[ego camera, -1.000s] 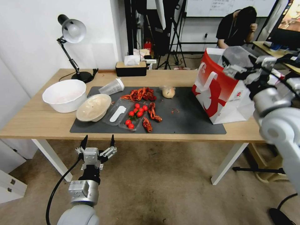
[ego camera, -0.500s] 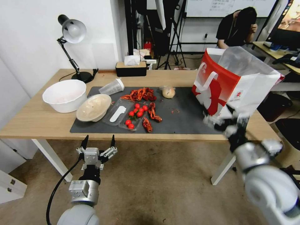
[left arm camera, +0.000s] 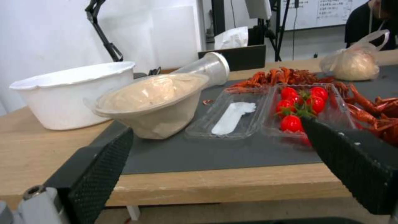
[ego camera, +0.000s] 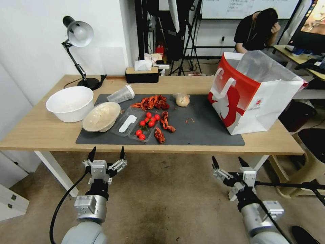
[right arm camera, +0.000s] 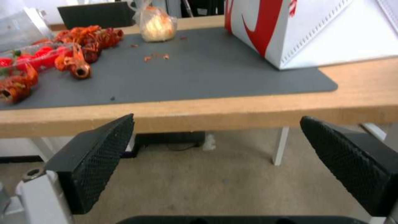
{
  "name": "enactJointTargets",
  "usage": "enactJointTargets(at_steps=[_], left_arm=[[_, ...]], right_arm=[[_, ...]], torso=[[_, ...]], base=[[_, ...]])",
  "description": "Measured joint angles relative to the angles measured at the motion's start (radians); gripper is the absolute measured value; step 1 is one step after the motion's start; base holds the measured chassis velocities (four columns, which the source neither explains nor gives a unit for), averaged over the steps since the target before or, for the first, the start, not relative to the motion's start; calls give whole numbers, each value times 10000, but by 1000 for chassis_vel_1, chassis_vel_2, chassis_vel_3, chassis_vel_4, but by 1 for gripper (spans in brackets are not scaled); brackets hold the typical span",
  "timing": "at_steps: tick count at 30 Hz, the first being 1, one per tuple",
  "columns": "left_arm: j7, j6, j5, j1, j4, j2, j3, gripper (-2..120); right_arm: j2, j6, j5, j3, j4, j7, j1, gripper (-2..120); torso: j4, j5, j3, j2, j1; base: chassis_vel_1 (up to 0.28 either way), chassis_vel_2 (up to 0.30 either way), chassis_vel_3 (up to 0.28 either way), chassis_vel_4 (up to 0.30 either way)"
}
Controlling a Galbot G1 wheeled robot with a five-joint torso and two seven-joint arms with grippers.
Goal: Pick up the trash from the table and place it into the takeout bag.
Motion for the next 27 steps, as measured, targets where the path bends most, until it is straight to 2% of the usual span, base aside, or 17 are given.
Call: enactJointTargets(at_steps=[11,27], left_arm=[[10,18,7,-56,52,-4,40,100],[5,19,5,-31,37,-23,22,100]], right_arm=[[475,391,-321,-142,-383,-93,-182,100],[528,427,-439,-210,-405,-112,-134,100]], torso=[[-1,0,0,0,0],[-2,1,1,0,0]], base=[[0,0,0,0],[0,0,0,0]])
